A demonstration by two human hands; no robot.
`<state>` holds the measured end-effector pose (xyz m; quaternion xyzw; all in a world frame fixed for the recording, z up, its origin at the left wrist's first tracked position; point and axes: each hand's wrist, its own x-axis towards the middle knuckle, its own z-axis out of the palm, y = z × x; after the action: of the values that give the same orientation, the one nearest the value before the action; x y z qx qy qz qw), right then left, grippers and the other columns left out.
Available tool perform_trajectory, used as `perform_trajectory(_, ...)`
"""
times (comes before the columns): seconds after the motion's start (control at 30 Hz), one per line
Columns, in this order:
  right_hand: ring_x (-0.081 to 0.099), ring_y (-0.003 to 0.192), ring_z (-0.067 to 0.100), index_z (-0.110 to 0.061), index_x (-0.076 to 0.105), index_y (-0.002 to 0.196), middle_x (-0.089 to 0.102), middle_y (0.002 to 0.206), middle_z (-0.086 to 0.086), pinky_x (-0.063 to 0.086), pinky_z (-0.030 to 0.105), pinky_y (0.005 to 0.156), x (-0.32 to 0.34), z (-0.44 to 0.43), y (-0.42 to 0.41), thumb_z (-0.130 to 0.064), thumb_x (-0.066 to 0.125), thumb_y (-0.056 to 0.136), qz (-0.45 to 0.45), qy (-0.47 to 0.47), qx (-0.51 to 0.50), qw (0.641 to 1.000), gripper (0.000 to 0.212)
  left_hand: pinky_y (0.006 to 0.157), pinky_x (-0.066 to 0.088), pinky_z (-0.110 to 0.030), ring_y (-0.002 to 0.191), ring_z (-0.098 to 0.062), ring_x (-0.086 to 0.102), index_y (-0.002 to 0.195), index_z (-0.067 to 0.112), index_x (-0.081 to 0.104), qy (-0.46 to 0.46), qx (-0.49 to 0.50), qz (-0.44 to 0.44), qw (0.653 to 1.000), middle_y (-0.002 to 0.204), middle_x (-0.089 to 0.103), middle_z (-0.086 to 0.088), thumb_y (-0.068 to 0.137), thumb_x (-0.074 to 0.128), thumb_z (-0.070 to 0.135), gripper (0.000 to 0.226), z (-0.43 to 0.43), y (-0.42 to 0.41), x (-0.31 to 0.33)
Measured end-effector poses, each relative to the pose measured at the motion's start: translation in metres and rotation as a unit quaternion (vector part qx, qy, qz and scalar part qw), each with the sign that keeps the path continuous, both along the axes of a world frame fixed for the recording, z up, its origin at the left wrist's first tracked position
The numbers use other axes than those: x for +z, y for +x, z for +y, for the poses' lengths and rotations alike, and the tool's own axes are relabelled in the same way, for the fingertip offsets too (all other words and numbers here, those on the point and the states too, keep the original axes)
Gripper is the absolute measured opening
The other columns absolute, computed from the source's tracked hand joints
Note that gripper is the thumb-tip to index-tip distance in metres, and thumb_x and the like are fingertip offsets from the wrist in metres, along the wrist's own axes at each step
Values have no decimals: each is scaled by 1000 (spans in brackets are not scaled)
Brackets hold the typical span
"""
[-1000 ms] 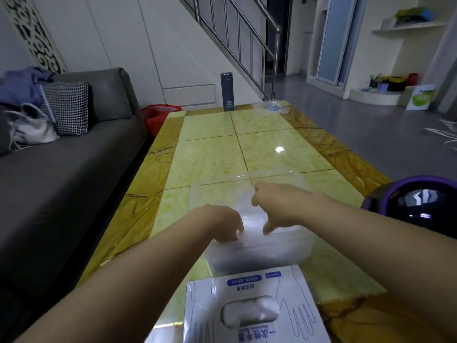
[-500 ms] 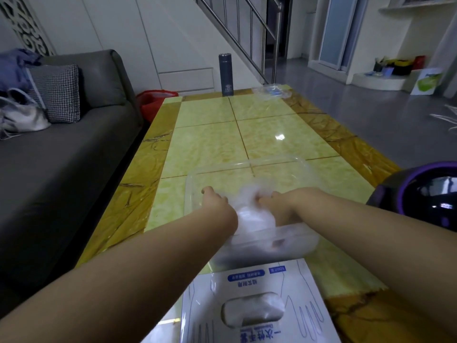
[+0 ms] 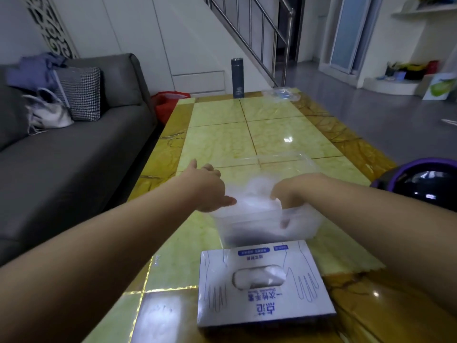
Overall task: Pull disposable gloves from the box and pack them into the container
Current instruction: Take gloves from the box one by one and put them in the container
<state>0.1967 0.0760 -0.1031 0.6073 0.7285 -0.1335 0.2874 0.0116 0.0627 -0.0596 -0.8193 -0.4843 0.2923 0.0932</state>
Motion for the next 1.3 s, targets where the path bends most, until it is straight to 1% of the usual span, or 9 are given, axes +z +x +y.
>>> perform_trajectory(0.13,51,120,19,-17,51,135,53,136,0,41,31,99,43,-35,-3,-34,62,90,94,145,47,984,49,116,14,-53,138,-26,29,134,16,52,52,-7,-95,994,146,38,-5,97,29,56,58,-16,-15,3)
perform_trajectory(0.27,50,78,-2,-24,66,113,63,101,-14,39,15,69,58,-91,-10,-32,61,91,238,285,100,923,24,115,19,-48,134,-23,35,141,25,42,129,-30,-196,972,145,40,1,97,40,48,50,-47,-27,7)
perform_trajectory(0.37,47,67,-7,-26,68,105,57,85,-19,32,9,59,39,-134,-16,-34,59,91,265,248,120,924,18,103,33,-33,121,-15,47,136,30,48,179,-68,-311,931,136,48,7,97,43,40,40,-80,-31,2)
perform_trajectory(0.47,53,80,1,-26,67,115,64,106,-10,43,19,72,6,-153,-20,-39,56,92,236,182,108,948,28,82,46,-22,99,-7,55,123,30,57,134,-69,-383,911,124,54,11,96,47,35,29,-112,-32,-17)
perform_trajectory(0.57,57,102,16,-26,66,118,61,114,-4,46,31,81,-16,-155,-25,-37,53,95,228,186,86,952,29,89,46,-28,113,-13,51,128,31,53,30,-37,-335,941,133,49,7,92,53,43,38,-131,-31,-49)
perform_trajectory(0.77,57,95,20,-28,73,100,54,98,-5,34,28,66,-44,-152,-33,-29,55,93,203,219,80,951,19,114,24,-37,142,-23,18,134,31,50,-91,34,-333,938,154,16,1,97,41,45,40,-142,-34,-97)
perform_trajectory(1.07,44,77,18,-34,69,107,42,89,-9,23,26,52,-36,-148,-29,-30,57,91,183,219,145,947,21,115,16,-41,144,-24,-1,130,24,52,-133,78,-368,917,154,8,-1,96,44,46,41,-142,-28,-99)
perform_trajectory(1.2,44,80,20,-16,68,101,47,90,-3,27,29,63,-42,-140,-38,-21,57,88,170,203,120,957,18,115,17,-42,143,-26,0,130,24,51,-131,79,-367,918,154,9,0,95,45,46,41,-141,-29,-101)
perform_trajectory(1.3,49,81,22,-12,65,95,53,92,0,27,29,60,-45,-138,-40,-18,56,86,195,202,86,956,14,114,19,-42,143,-26,2,129,24,50,-129,83,-375,914,154,9,0,95,46,47,41,-142,-29,-102)
